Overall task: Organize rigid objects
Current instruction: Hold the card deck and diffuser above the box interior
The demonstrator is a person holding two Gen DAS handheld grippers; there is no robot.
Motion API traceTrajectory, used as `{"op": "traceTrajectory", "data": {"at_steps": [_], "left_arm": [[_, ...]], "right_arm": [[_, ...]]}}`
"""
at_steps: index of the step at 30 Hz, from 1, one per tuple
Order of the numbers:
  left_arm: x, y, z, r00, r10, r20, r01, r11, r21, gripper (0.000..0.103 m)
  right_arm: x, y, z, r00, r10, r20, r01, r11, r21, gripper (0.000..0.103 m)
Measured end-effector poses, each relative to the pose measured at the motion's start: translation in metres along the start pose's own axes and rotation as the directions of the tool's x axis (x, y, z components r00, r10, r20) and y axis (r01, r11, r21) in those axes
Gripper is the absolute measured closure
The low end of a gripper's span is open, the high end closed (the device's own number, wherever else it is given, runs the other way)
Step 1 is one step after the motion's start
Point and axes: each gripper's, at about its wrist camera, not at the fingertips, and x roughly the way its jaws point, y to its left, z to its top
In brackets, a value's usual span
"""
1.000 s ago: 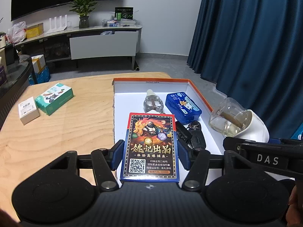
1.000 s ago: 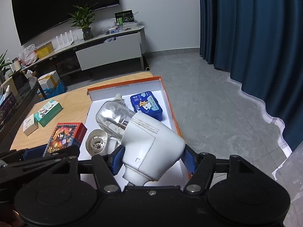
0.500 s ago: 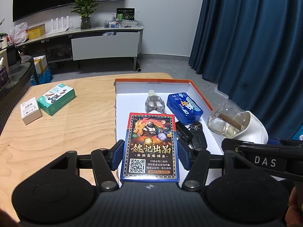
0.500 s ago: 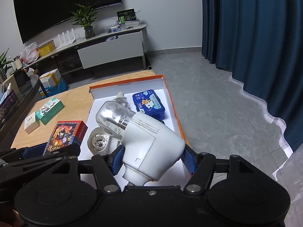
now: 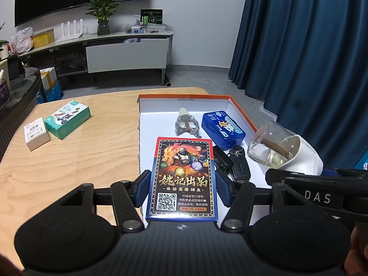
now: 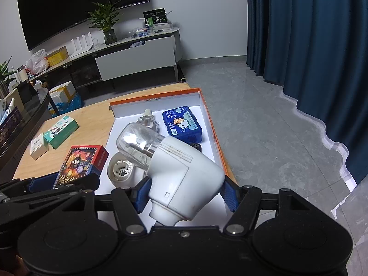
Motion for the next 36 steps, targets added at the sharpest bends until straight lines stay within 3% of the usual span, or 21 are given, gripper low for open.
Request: {"op": "traceTrajectory", "data": {"at_steps": [36], "left_arm": [[0.002,-0.002,-0.004,1.000,-0.017,-0.017,0.017,1.000,-0.007,0.043]], "right_arm": [[0.011,-0.001,-0.003,0.999,-0.005,-0.033,0.005,1.000,0.010,0.026]]}}
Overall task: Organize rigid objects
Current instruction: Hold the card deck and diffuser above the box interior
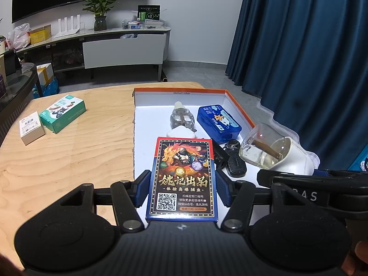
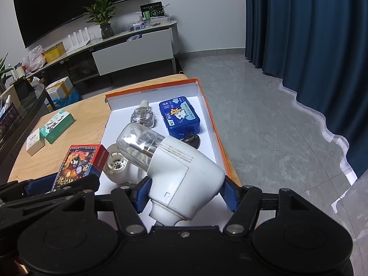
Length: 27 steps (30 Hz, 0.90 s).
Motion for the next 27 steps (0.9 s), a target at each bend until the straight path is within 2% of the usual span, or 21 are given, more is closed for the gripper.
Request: {"op": "traceTrajectory", "data": {"at_steps": [10,27], "left_arm": [[0.002,-0.002,-0.001,1.000,-0.026,-0.005,0.026,1.000,0.008,0.043],[0.001,-0.004,0.003,1.000,-0.020,0.006,0.020,1.000,0.016,0.043]], "right_arm": [[0.008,-0.004,-0.001,1.000,-0.012,-0.013,0.012,1.000,0.018,0.026],[0.009,-0.006,0.002,1.000,-0.017,-0.006,0.017,1.000,0.023,0.026]]}}
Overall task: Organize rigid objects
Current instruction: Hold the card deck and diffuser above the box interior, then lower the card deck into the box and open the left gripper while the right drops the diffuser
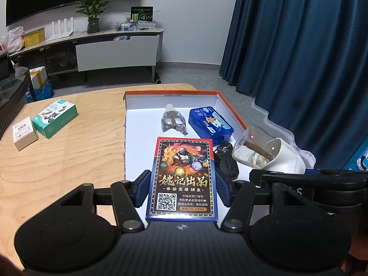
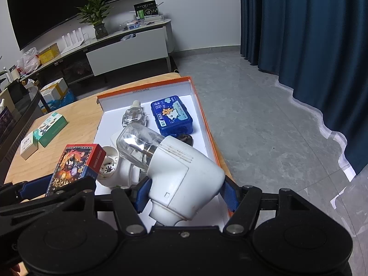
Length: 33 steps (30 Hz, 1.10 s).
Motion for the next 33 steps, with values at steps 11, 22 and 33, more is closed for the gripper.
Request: {"op": "traceTrajectory", "data": {"at_steps": [11,22,33], "left_arm": [[0.012,0.007,0.038,0.999,0.009,0.042,-0.009,1.000,0.006,0.043],[0.053,0.019,0.083,0.998,0.043,0.034,-0.044,0.999,0.021,0.043],[0.089,0.033,0.094,0.998,0.061,-0.031,-0.061,0.998,0.009,0.043]], "right_arm": [[0.005,0.003,0.043,0.998,0.049,0.044,-0.048,0.999,-0.017,0.026],[0.047,0.011,0.101,0.998,0.052,0.035,-0.051,0.998,-0.039,0.026],[0.096,0.023,0.123,1.000,0.027,-0.013,-0.028,0.998,-0.058,0.026]]}}
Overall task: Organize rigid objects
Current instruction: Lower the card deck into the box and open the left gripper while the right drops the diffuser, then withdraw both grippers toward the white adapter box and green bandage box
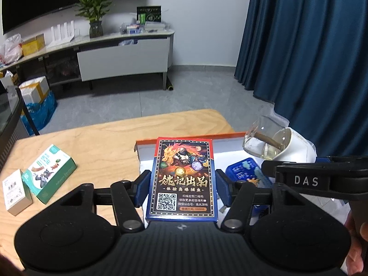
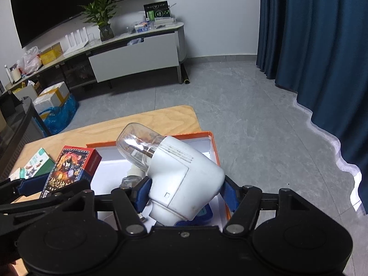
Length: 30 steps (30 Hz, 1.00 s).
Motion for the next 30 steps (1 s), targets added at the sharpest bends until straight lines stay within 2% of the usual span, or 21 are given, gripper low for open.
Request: {"op": "traceTrajectory", "data": {"at_steps": [9,11,13,14,17,21,25,30], "left_arm": [[0.032,0.016,0.003,0.997,-0.016,-0.074,0.012,0.999,-0.051,0.043],[0.040,0.019,0.003,0.996,-0.021,-0.087,0.015,0.998,-0.063,0.043],[0.048,0.024,0.003,0.994,-0.056,-0.098,0.047,0.995,-0.089,0.043],[0.050,0.026,0.003,0.993,-0.077,-0.092,0.068,0.992,-0.104,0.042],[0.048,0.024,0.003,0.993,-0.095,-0.068,0.089,0.992,-0.090,0.025],[0.036,0.031,0.005,0.993,-0.111,-0.037,0.106,0.988,-0.112,0.025],[0.018,0.046,0.003,0.997,-0.074,-0.016,0.071,0.989,-0.132,0.024],[-0.013,0.084,-0.009,0.998,0.055,0.015,-0.051,0.984,-0.169,0.015]], "right_arm": [[0.029,0.002,0.009,0.999,-0.025,-0.033,0.025,1.000,-0.018,0.026],[0.036,0.003,0.009,0.999,-0.033,-0.042,0.032,0.999,-0.027,0.022],[0.038,0.003,0.008,0.998,-0.032,-0.051,0.031,0.999,-0.026,0.023],[0.037,0.003,0.008,0.999,-0.031,-0.040,0.030,0.999,-0.023,0.022],[0.029,0.003,0.009,1.000,-0.023,-0.007,0.023,1.000,-0.017,0.022],[0.012,0.008,0.013,0.999,-0.024,0.047,0.026,0.999,-0.028,0.022],[-0.003,0.023,0.017,0.997,0.022,0.077,-0.019,0.999,-0.031,0.021],[-0.007,0.058,0.015,0.994,0.091,0.067,-0.086,0.994,-0.069,0.020]]}}
